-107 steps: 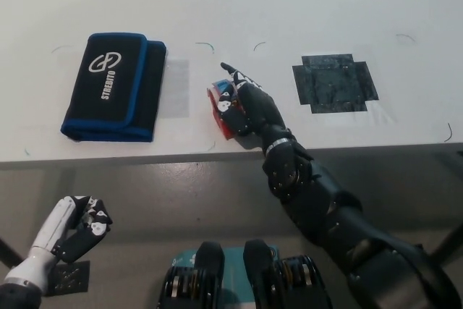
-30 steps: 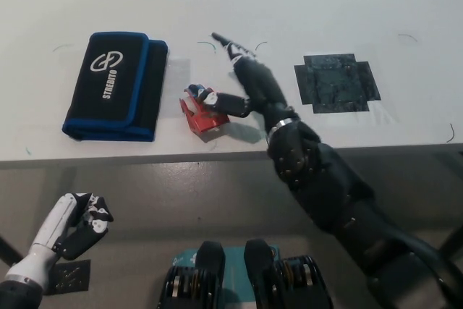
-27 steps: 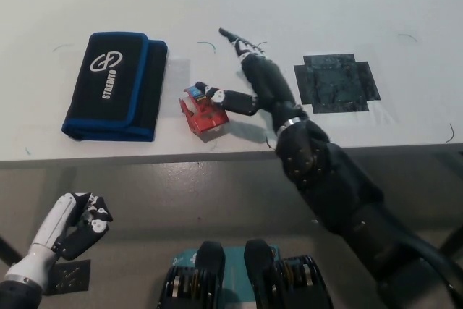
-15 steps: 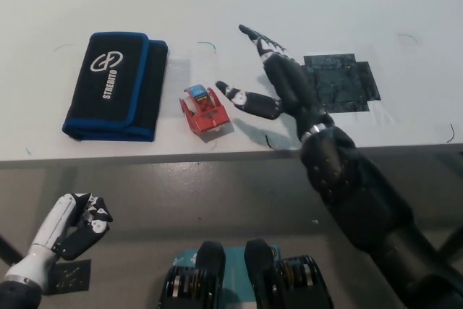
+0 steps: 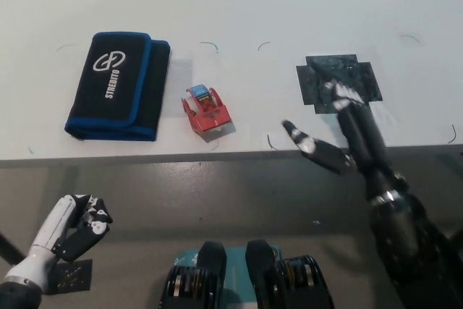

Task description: Use the right hand to move the tape on the right hand side to the notebook on the left hand side

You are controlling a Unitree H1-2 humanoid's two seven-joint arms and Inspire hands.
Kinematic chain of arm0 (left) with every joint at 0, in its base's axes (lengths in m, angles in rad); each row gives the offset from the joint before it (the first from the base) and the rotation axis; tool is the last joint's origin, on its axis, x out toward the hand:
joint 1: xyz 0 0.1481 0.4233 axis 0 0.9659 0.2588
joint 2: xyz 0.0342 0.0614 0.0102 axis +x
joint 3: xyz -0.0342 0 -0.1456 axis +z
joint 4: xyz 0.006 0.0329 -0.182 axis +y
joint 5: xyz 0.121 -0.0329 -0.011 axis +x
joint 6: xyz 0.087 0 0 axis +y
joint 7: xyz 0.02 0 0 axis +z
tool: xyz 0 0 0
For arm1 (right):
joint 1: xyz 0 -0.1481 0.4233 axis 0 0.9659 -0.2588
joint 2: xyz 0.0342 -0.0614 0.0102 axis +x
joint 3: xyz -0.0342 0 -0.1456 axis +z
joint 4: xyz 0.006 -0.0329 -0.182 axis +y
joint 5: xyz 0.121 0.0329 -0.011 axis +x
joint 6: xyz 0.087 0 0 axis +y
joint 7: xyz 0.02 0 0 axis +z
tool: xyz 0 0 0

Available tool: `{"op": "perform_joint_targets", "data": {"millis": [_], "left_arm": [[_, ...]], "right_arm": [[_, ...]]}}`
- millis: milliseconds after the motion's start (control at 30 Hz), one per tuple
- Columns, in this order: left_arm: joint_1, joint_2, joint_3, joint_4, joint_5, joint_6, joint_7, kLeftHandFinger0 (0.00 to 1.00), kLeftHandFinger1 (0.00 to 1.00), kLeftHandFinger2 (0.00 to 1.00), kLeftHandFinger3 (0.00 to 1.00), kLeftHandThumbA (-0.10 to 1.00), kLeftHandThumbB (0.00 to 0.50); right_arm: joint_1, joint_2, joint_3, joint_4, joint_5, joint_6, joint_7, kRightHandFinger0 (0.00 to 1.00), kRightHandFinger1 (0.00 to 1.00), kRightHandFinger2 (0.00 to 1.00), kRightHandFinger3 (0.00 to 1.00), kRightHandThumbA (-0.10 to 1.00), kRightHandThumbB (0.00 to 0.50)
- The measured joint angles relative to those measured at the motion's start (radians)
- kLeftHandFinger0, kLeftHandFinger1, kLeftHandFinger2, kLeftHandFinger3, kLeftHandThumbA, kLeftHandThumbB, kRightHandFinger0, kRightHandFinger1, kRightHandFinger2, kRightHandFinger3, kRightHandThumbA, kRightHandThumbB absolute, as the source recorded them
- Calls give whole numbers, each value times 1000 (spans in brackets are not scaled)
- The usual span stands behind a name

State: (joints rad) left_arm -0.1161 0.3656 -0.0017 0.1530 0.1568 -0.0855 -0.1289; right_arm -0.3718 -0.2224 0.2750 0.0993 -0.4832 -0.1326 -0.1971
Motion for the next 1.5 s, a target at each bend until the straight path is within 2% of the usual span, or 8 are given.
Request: {"op": "perform_joint_targets", "data": {"millis": [100,500,700,833,900,1333,1467,1500], "left_arm": [[1,0,0,3,0,0,0,69,145,282,387,-100,323],[-1,0,-5,26,1,0,0,55,143,291,388,-100,339],[0,0,-7,27,5,0,0,0,50,212,377,-100,340],[12,0,-7,27,7,0,0,0,62,229,377,-100,338],[19,0,-7,27,8,0,0,75,136,299,380,-100,342],[30,0,-7,27,10,0,0,65,131,298,386,-100,357],[30,0,-7,27,10,0,0,119,177,319,396,-100,350],[30,0,-7,27,10,0,0,71,140,300,388,-100,354]], "right_arm": [[89,-42,-26,-79,-10,1,8,1000,1000,1000,1000,723,500],[325,-114,-55,-108,-26,-16,21,1000,1000,1000,1000,736,500],[330,-107,-56,-70,-26,-22,21,1000,1000,1000,1000,727,500],[323,-103,-55,-53,-28,-22,21,1000,1000,1000,1000,752,500],[320,-103,-55,-51,-30,-22,21,1000,1000,1000,1000,752,500],[306,-103,-55,-8,-38,-16,46,1000,1000,1000,1000,778,500],[304,-103,-56,-8,-38,-11,62,1000,1000,1000,1000,765,500],[303,-103,-56,-8,-39,-10,64,1000,1000,1000,1000,776,500]]}}
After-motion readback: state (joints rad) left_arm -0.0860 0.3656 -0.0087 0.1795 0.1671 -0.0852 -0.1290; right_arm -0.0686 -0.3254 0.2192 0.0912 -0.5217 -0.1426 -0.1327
